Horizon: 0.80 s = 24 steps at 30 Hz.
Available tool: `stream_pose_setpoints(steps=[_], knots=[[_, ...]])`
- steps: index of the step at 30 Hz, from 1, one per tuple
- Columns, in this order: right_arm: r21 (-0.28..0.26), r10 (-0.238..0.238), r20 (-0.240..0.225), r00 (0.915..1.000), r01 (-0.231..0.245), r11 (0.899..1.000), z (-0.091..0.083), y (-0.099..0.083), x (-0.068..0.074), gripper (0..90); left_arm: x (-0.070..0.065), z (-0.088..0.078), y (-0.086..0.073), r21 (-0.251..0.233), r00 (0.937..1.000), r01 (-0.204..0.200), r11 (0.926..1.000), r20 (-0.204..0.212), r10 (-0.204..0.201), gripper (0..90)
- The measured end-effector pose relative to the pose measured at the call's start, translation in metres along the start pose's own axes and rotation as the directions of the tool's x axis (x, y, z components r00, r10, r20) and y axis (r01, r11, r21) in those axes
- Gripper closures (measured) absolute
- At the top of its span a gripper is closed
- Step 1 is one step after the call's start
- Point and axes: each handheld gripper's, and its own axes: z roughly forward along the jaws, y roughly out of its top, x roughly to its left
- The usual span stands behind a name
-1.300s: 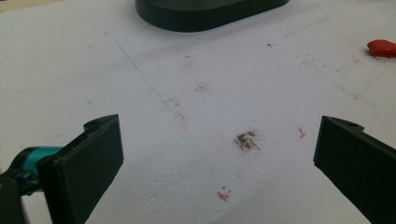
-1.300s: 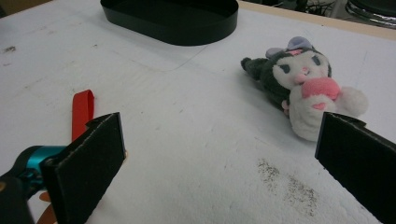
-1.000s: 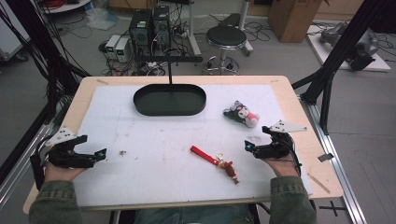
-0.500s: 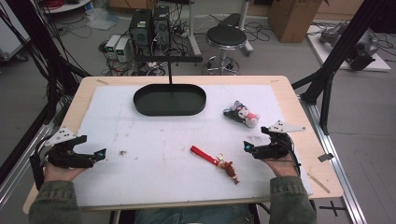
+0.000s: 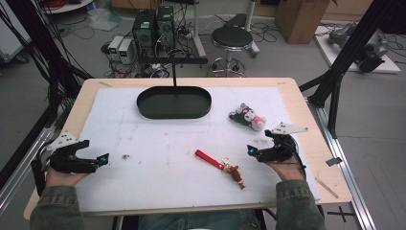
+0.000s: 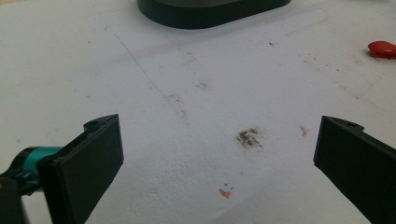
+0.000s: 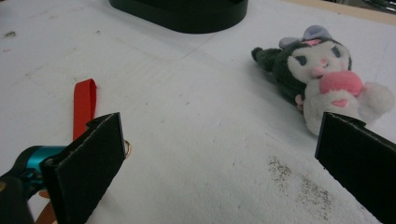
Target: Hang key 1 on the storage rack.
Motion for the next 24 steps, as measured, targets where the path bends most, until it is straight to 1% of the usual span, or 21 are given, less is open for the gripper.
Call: stream_pose_setpoints(steps=[3,4,9,10,13,18,19,21,23,24], knots=[[0.013,-0.012,-0.003,0.9999,0.012,1.000,0.003,0.004,0.003,0.6,0.000,0.000,0.000,0.000,1.0000,0.000,1.0000,0.001,0.000,2.0],[0.022,-0.026,-0.009,0.9996,0.026,0.999,0.005,0.006,0.005,0.6,0.000,0.000,0.000,-0.002,1.0000,0.002,1.0000,0.000,-0.002,2.0],[0.038,-0.042,-0.016,0.9990,0.042,0.998,0.011,0.010,0.008,0.6,-0.001,0.000,0.000,0.001,1.0000,-0.002,1.0000,0.002,0.002,2.0],[0.054,-0.038,-0.024,0.9990,0.040,0.998,0.015,0.011,0.010,0.6,-0.001,0.000,0.000,0.000,1.0000,-0.003,1.0000,0.002,0.003,2.0],[0.079,-0.055,-0.031,0.9980,0.057,0.995,0.021,0.011,0.013,0.6,0.000,0.000,0.000,0.001,1.0000,-0.001,1.0000,-0.001,0.001,2.0],[0.090,-0.066,-0.045,0.9968,0.070,0.994,0.026,0.016,0.018,0.6,0.000,0.001,-0.001,0.009,1.0000,-0.005,0.9999,0.002,0.005,2.0],[0.093,-0.076,-0.054,0.9957,0.080,0.992,0.029,0.018,0.019,0.6,0.000,0.001,-0.001,0.009,1.0000,-0.002,1.0000,0.003,0.002,2.0],[0.100,-0.076,-0.057,0.9955,0.081,0.992,0.030,0.019,0.021,0.6,0.000,0.002,-0.002,0.010,1.0000,-0.001,1.0000,0.001,0.001,2.0],[0.110,-0.090,-0.068,0.9936,0.097,0.989,0.035,0.023,0.024,0.6,0.000,0.002,-0.002,0.012,1.0000,0.002,0.9999,0.001,-0.002,2.0],[0.110,-0.090,-0.068,0.9936,0.097,0.989,0.035,0.023,0.024,0.6,0.001,0.002,-0.002,0.012,1.0000,0.004,0.9999,0.002,-0.004,2.0]])
